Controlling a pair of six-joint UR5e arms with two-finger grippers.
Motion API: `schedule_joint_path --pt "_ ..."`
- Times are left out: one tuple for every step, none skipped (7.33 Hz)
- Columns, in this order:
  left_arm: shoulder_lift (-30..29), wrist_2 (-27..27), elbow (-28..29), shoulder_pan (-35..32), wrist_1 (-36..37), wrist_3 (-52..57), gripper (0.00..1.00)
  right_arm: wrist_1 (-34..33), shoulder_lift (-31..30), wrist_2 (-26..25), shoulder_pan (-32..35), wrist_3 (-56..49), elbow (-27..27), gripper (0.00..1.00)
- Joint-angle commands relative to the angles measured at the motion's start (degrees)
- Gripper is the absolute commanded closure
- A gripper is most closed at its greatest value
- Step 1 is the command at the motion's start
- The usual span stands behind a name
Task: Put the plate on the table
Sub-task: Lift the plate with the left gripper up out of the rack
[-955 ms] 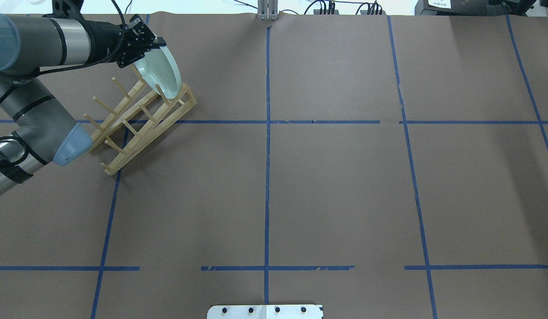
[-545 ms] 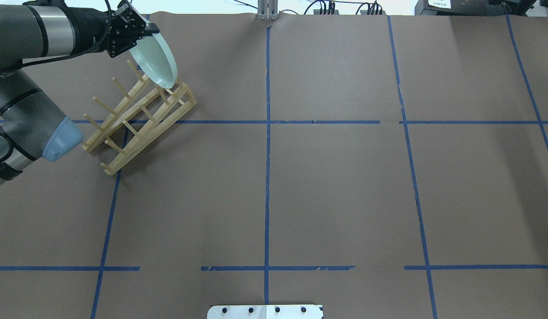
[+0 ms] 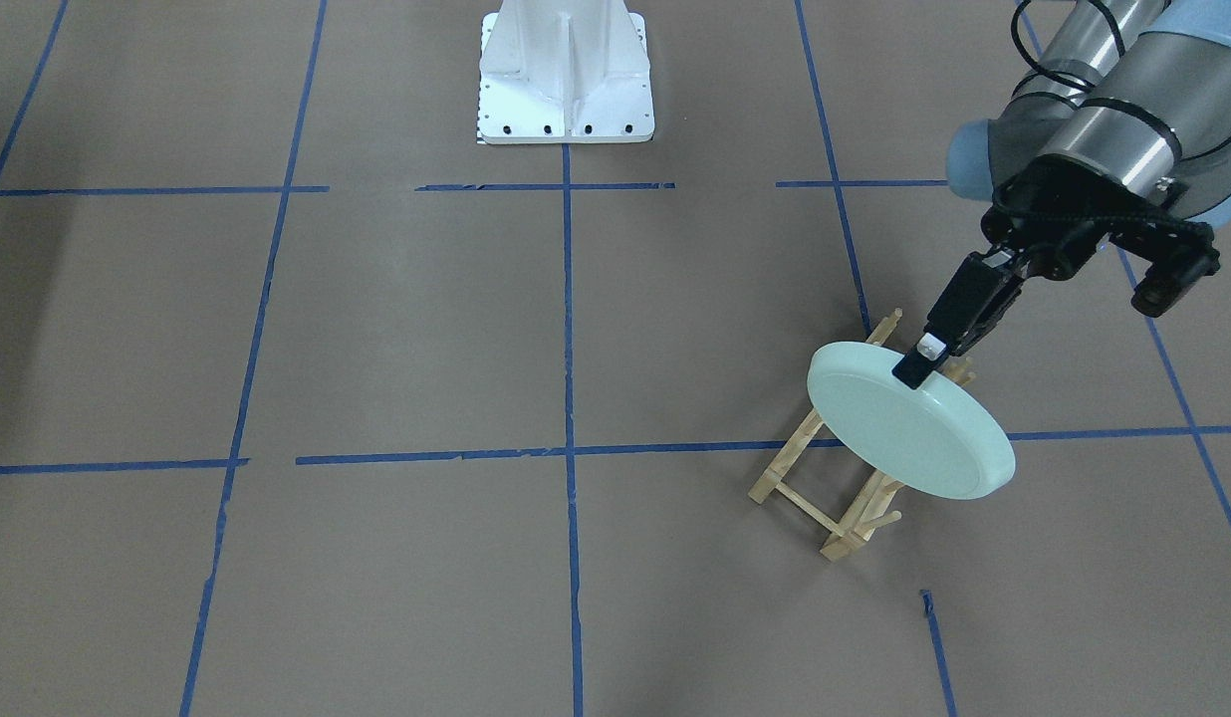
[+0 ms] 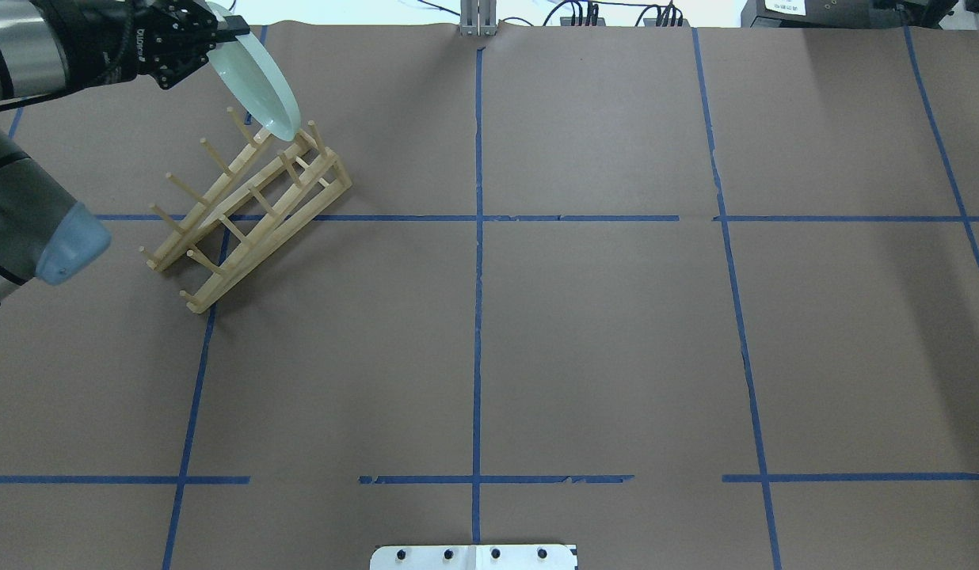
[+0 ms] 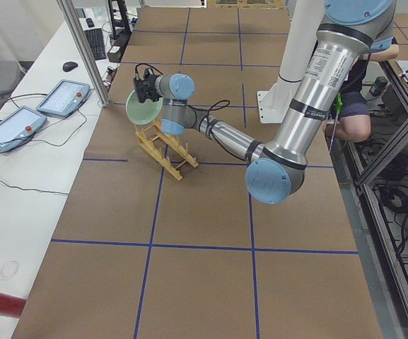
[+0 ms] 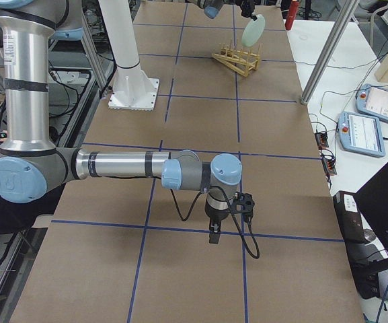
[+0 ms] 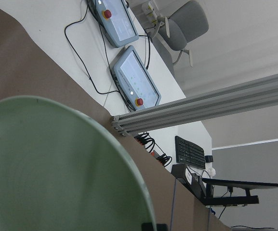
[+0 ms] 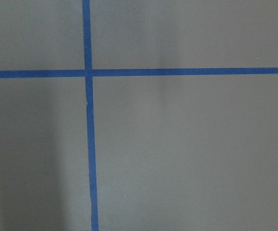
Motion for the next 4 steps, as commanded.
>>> schedule_joint_path --pt "-1.4 -8.8 -3.4 -5.0 7.5 0.7 1.00 0.0 0.0 0.0 0.0 0.0 0.0 0.00" --pt "-1.5 -9.5 -7.3 -5.1 14.5 3.0 1.00 0.0 0.0 0.0 0.1 0.0 0.0 0.00" --pt "-1.6 -9.5 -11.9 -5.0 23.4 9.5 1.00 0.0 0.0 0.0 0.1 0.0 0.0 0.00" --pt "-3.5 -9.1 -15.4 -3.2 35.3 16.5 1.00 -0.1 0.0 0.0 0.1 0.0 0.0 0.00"
